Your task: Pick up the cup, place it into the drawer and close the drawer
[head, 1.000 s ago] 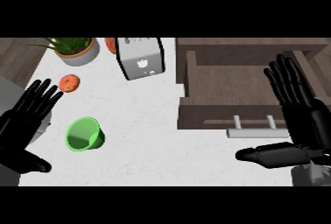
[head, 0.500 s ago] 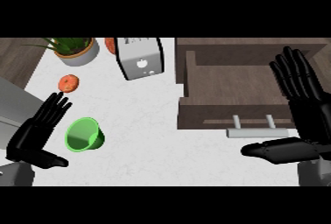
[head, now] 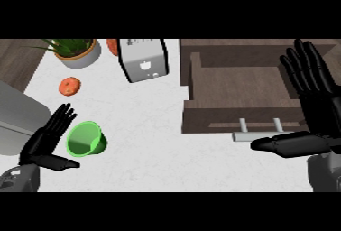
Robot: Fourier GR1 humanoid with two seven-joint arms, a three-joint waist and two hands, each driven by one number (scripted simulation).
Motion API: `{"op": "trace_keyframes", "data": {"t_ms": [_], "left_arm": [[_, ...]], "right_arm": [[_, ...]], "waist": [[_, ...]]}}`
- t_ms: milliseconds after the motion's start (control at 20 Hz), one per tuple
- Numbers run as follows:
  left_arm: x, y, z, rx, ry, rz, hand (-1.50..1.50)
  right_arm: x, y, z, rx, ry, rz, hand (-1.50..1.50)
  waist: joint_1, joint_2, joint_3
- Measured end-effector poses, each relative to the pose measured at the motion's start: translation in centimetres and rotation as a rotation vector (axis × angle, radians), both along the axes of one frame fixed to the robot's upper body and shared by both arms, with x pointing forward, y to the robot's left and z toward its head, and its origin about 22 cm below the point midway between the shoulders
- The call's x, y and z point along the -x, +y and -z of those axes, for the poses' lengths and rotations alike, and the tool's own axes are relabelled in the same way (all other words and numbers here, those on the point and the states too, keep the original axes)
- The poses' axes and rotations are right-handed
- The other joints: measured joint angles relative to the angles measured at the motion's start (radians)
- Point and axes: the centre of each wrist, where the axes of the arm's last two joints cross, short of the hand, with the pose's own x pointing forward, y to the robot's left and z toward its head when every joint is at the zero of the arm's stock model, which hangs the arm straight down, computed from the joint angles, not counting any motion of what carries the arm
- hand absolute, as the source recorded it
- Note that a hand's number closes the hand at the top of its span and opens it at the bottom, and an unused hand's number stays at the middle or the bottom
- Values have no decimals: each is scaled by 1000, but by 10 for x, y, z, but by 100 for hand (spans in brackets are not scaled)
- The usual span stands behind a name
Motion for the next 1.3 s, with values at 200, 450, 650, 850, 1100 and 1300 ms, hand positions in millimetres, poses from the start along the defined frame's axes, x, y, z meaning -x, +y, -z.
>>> {"op": "trace_keyframes", "data": {"t_ms": [200,450,650,850,1100,1300], "left_arm": [[0,-5,15,-33,11,-21,-150],[11,-5,29,-49,11,-43,-150],[10,-14,35,-45,-3,-48,-150],[7,-20,38,-46,-16,-35,-150],[3,-29,40,-43,-24,-22,-150],[-1,-31,39,-40,-27,-10,-150]], "right_arm": [[0,3,-5,1,-2,1,-150],[4,8,-8,5,-2,-9,-150],[3,7,-15,2,-5,-8,-150],[2,5,-12,8,-6,-14,-150],[0,-4,-11,8,-2,-15,-150],[-1,-6,-14,10,-1,-17,-150]], "waist": [[-5,2,-1],[-12,4,-2],[-16,6,-3],[-19,8,-4],[-22,9,-4],[-25,10,-4]]}}
